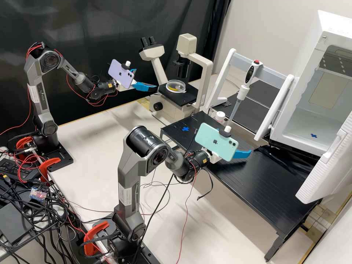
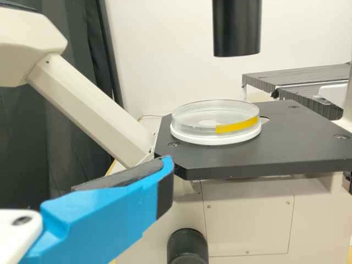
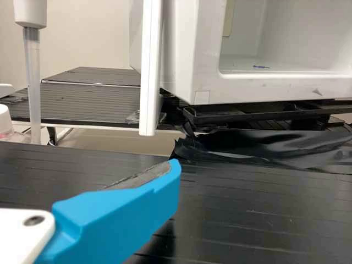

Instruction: Move the petri dish to the bench

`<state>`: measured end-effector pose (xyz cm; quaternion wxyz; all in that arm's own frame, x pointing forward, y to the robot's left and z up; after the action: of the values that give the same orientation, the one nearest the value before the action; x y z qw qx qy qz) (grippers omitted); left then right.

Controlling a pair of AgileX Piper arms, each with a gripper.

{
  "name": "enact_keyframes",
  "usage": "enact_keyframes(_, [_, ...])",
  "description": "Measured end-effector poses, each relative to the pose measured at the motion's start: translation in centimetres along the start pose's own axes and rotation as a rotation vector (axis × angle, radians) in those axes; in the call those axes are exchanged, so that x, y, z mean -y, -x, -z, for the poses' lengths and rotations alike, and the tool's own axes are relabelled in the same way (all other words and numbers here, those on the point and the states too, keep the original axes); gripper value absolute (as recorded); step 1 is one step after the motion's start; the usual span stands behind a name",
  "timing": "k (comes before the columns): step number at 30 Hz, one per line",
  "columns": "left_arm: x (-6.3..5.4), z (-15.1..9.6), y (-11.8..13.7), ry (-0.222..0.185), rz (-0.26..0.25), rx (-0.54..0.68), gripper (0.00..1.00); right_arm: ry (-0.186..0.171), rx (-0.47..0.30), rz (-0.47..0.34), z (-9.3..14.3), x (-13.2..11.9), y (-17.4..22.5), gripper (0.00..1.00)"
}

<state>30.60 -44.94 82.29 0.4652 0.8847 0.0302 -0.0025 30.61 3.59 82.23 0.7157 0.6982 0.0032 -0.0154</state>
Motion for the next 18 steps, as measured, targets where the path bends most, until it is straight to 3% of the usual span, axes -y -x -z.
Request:
enact_keyframes(12, [0.0,0.0,0.0,0.000,0.000,0.000,1.00,-0.004,-0.004,0.008,0.2,0.3,0.6,1.00])
enact_keyframes(18, [0.0,0.0,0.0,0.000,0.000,0.000,1.00,-0.009,-0.088,0.017,2.6,1.1,2.5,1.00])
